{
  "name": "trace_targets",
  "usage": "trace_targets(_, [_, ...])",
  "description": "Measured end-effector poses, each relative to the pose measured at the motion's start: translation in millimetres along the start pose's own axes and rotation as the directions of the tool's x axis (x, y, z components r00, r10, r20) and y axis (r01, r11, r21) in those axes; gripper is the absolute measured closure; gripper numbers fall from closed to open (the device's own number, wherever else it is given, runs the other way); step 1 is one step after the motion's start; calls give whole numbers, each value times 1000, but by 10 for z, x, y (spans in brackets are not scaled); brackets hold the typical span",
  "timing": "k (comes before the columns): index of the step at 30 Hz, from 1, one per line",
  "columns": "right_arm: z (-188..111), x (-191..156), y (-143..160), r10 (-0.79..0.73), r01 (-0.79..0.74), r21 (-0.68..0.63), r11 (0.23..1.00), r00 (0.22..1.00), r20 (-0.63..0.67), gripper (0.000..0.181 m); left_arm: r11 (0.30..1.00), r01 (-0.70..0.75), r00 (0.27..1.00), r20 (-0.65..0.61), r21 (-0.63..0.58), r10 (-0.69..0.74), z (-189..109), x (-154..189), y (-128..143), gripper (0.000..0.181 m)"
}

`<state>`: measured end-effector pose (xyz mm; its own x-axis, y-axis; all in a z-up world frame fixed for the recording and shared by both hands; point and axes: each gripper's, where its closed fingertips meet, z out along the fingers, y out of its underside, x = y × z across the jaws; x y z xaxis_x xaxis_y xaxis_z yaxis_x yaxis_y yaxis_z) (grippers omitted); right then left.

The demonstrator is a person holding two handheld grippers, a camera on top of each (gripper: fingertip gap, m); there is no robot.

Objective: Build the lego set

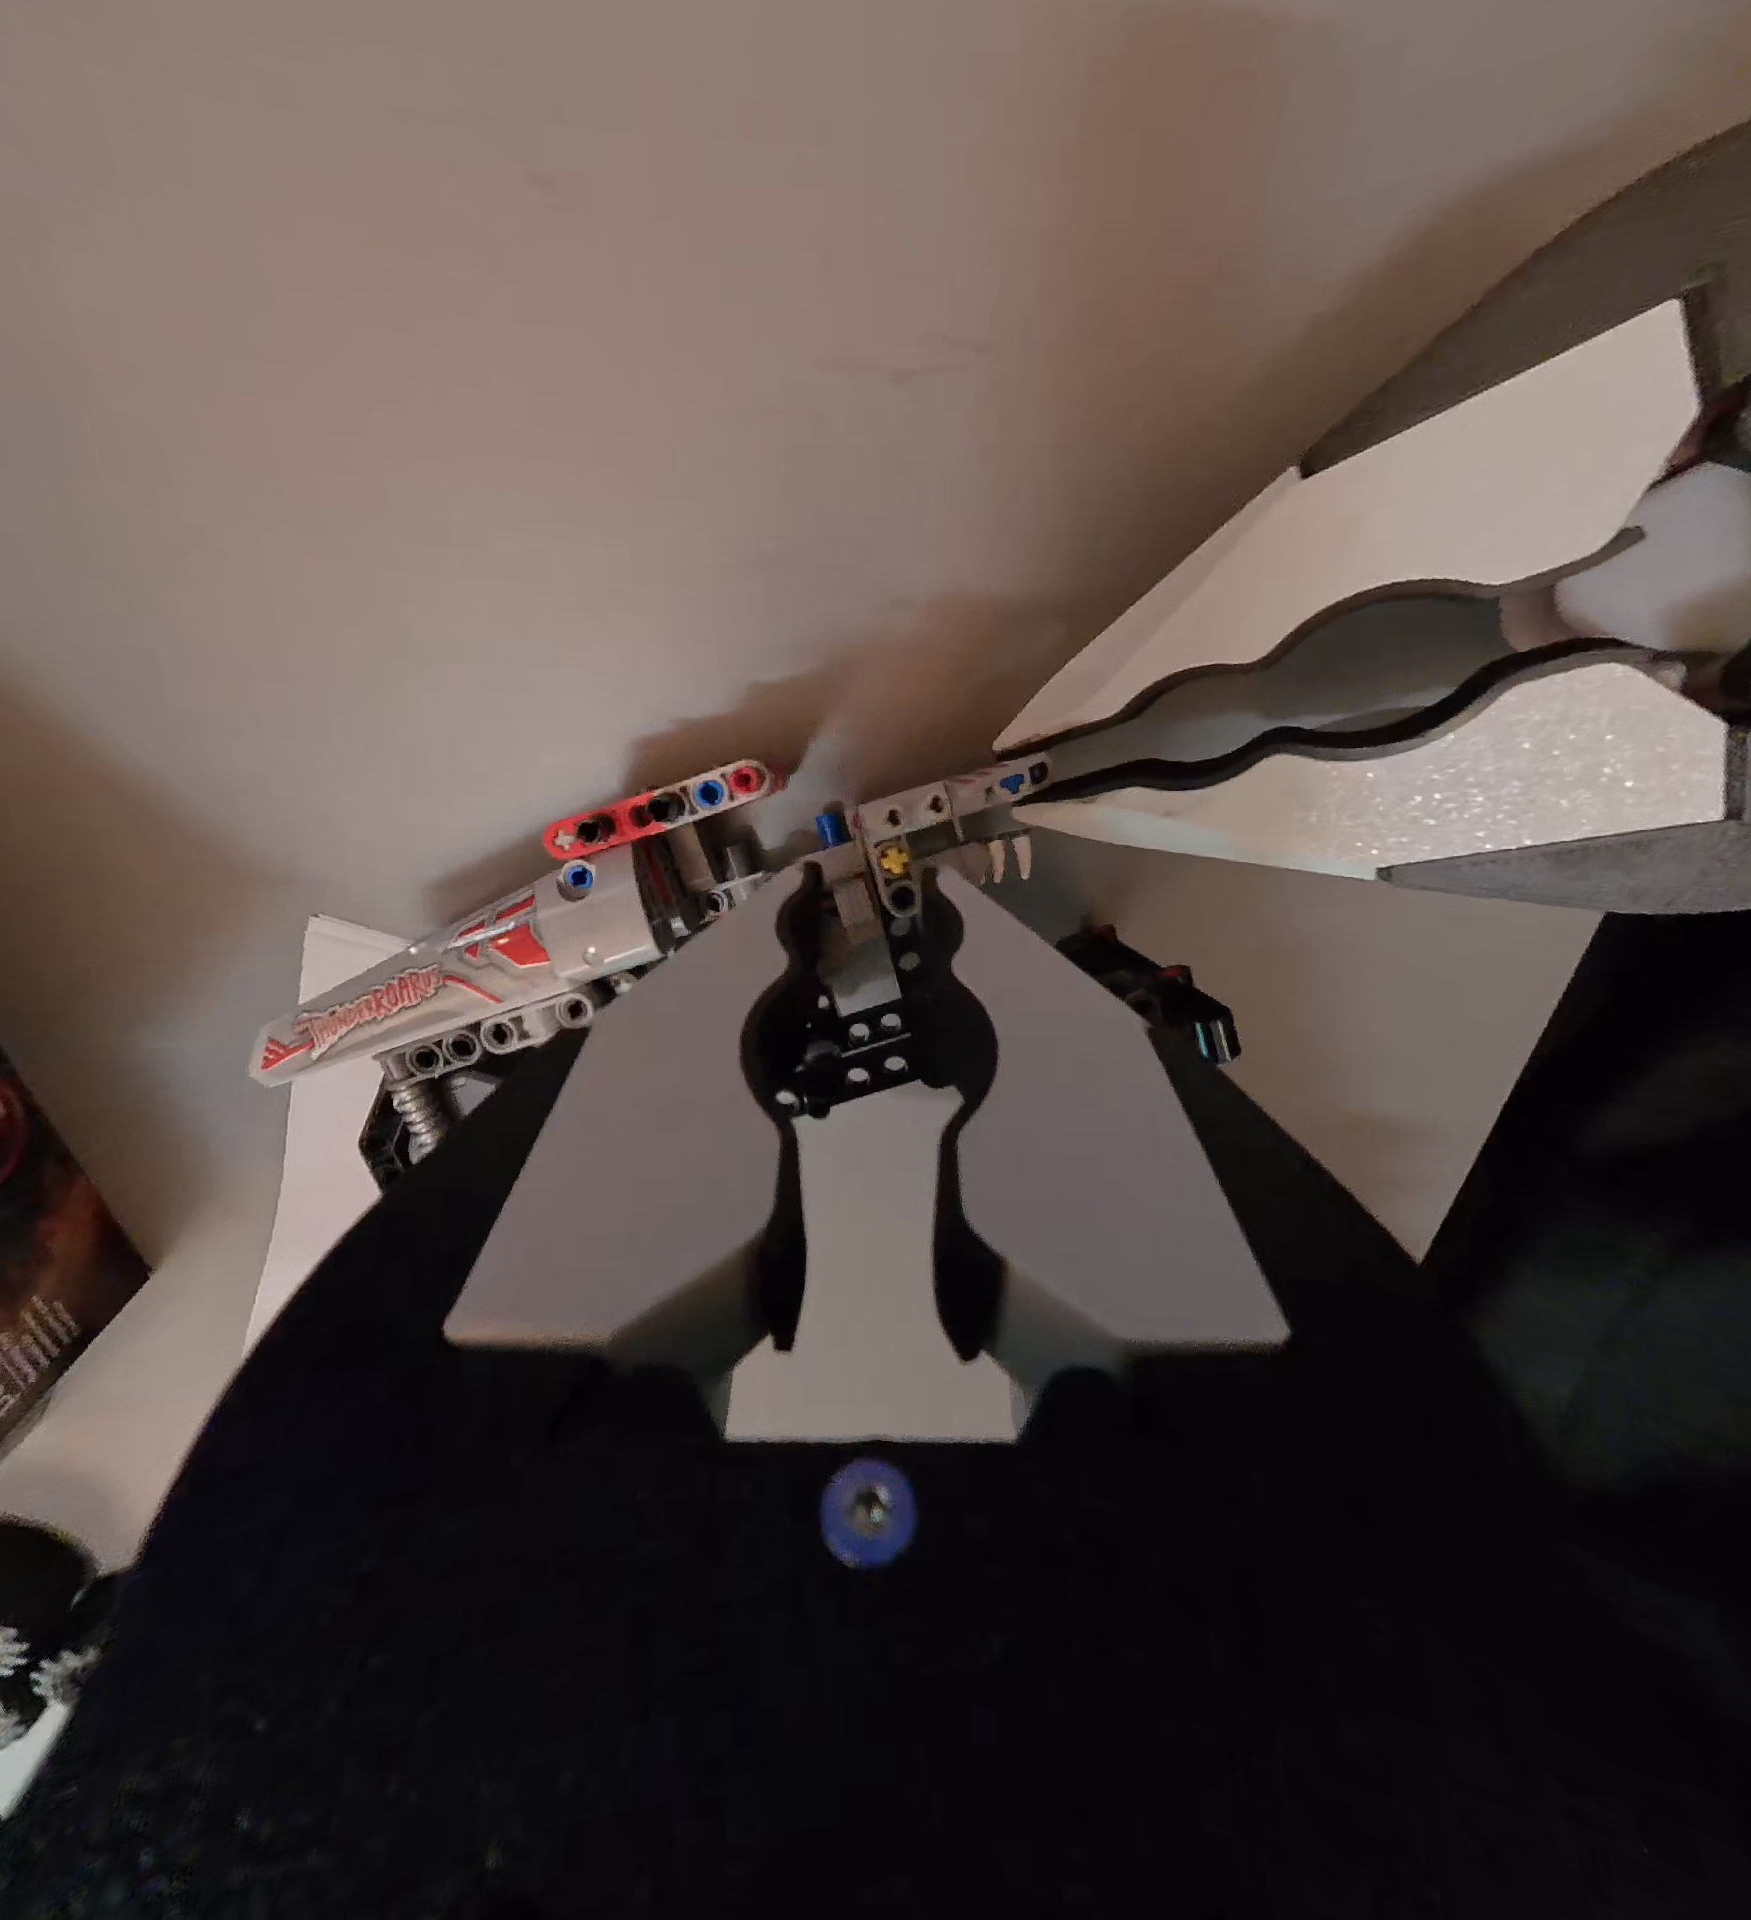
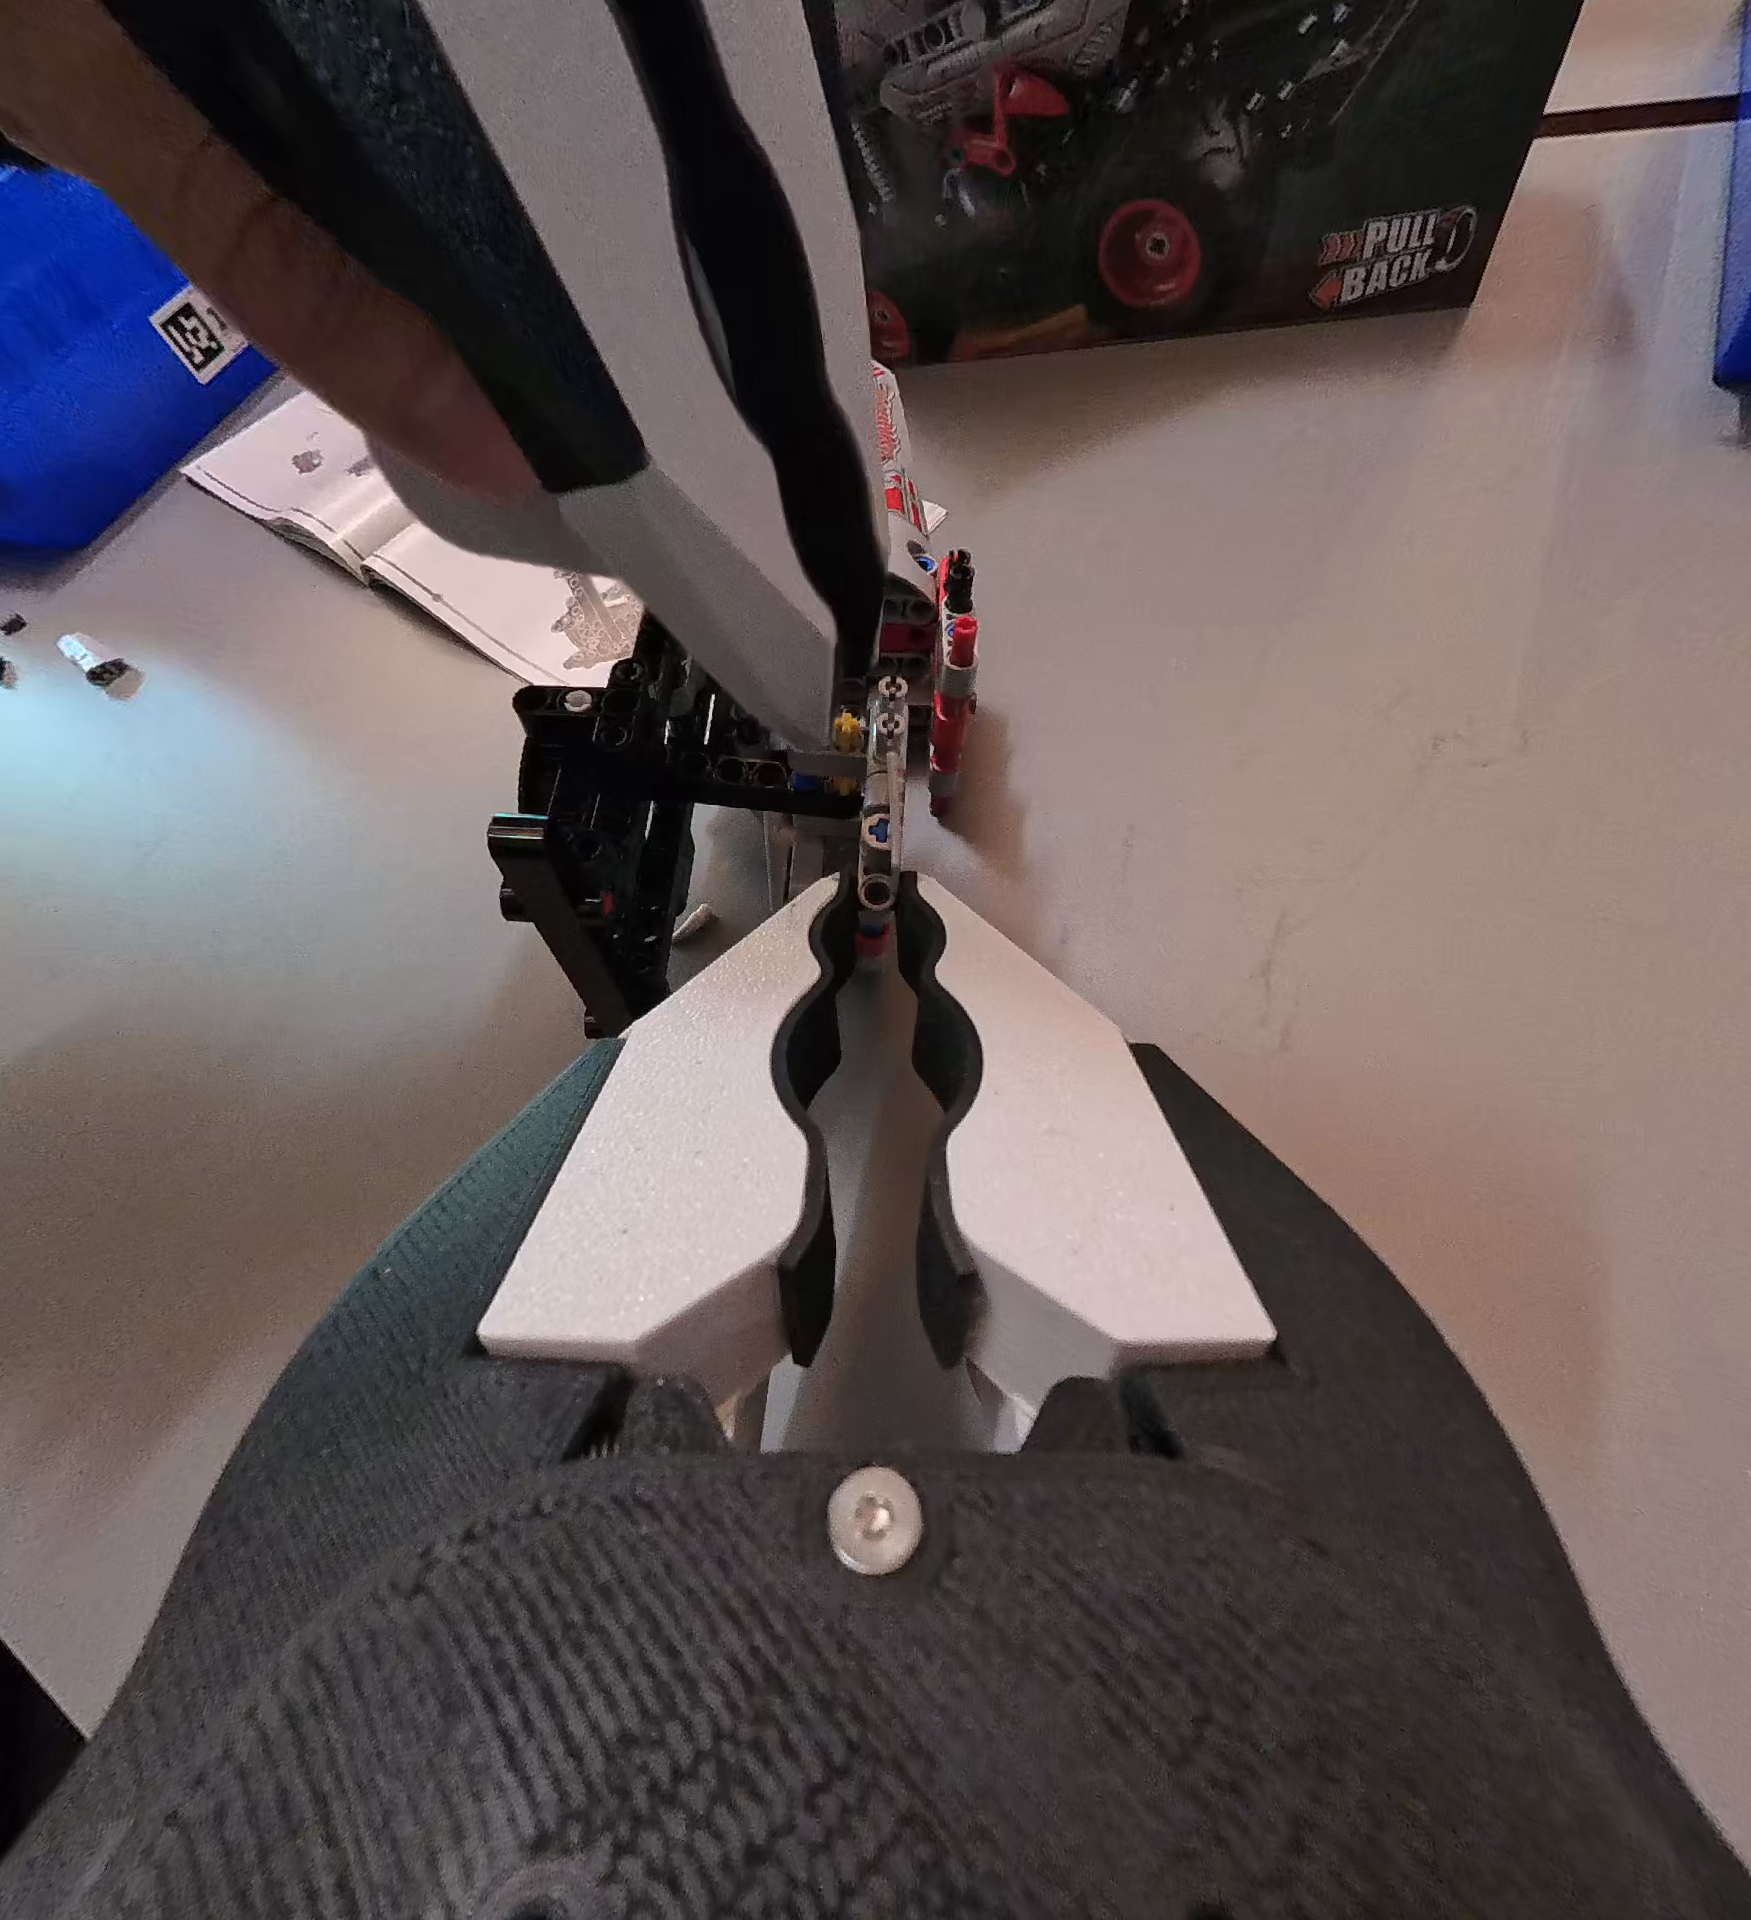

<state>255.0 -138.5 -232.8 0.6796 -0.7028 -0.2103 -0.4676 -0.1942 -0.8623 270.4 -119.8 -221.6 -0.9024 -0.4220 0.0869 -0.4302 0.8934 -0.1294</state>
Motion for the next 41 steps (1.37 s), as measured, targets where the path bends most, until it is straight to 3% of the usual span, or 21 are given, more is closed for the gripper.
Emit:
trace_targets(1, [0,-1,1,-2,2,0,1000,1000,-1,174,1000,6,1000,0,-19,-6,2,-1,25,164])
trace_targets(8, [-1,-2,0,-3,3,1,1000,1000,-1,174,997,-3,1000,12,-72,4,27,38,33,181])
trace_targets(13, [-2,-3,1,2,-2,0,1000,1000,4,174,995,4,1000,18,-104,-2,26,92,35,172])
trace_targets(15, [-3,-3,1,0,0,0,1000,1000,3,174,993,3,999,44,-116,3,28,71,36,180])
trace_targets(21, [-4,-4,1,4,-4,0,1000,1000,6,174,990,19,998,64,-140,-10,29,69,36,175])
trace_targets(23, [-6,-4,1,6,-6,0,1000,1000,7,174,989,31,996,83,-147,-19,23,45,40,165])
trace_targets(27, [-7,-4,1,7,-7,0,1000,1000,9,174,987,25,995,96,-159,-10,51,51,51,176])
trace_targets(41, [12,-30,-15,-9,9,7,1000,1000,-8,174,990,-7,999,35,-138,12,58,28,89,176])
